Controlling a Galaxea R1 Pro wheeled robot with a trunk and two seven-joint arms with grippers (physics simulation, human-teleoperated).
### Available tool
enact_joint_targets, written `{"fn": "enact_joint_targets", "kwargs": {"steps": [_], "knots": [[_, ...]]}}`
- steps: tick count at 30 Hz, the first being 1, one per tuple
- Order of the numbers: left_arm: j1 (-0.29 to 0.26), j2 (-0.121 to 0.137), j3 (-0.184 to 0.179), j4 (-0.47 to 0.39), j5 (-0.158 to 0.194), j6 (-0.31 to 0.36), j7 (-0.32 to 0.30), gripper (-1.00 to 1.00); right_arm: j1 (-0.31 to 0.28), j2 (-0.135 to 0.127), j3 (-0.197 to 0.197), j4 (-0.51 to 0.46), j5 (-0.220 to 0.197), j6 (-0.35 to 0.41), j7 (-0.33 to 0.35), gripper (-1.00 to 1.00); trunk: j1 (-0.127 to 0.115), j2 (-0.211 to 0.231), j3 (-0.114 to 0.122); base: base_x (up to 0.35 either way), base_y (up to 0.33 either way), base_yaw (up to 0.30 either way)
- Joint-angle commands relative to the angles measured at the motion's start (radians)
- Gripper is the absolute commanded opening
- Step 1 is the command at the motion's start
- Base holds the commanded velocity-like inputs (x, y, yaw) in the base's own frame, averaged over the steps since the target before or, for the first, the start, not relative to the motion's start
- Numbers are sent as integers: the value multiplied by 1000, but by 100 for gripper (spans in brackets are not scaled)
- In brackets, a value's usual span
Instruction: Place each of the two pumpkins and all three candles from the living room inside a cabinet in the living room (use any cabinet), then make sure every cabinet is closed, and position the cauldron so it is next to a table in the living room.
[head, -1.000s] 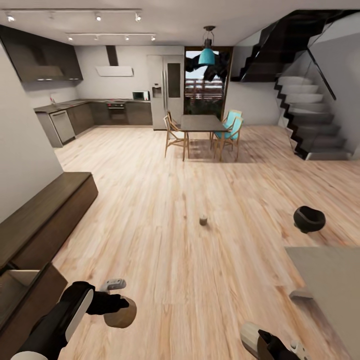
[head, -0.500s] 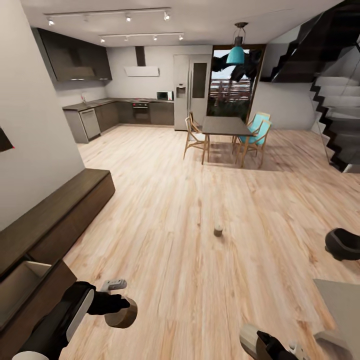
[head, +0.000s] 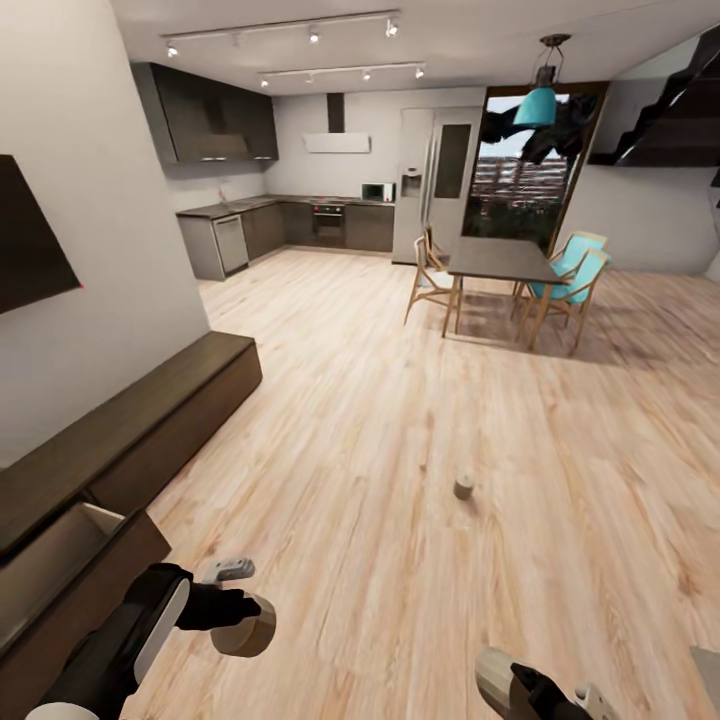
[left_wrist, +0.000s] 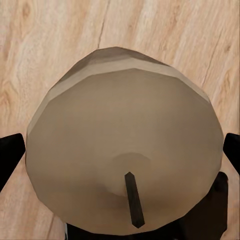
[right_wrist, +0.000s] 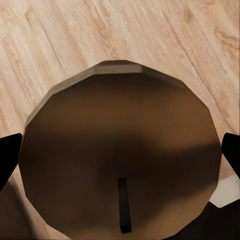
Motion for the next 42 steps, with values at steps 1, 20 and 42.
{"fn": "enact_joint_targets", "kwargs": {"steps": [1,20,42], "knots": [[0,0,0,0,1,0,2,-100,0,1,3,0,0,0,-2,-100,0,0,0,208,-246,294],[0,0,-1,0,1,0,2,-100,-2,38,37,0,108,6,-8,-100,0,0,-4,109,-206,292],[0,0,0,0,1,0,2,-100,-7,93,37,-1,212,11,-134,-100,0,0,-19,60,-30,286]]}}
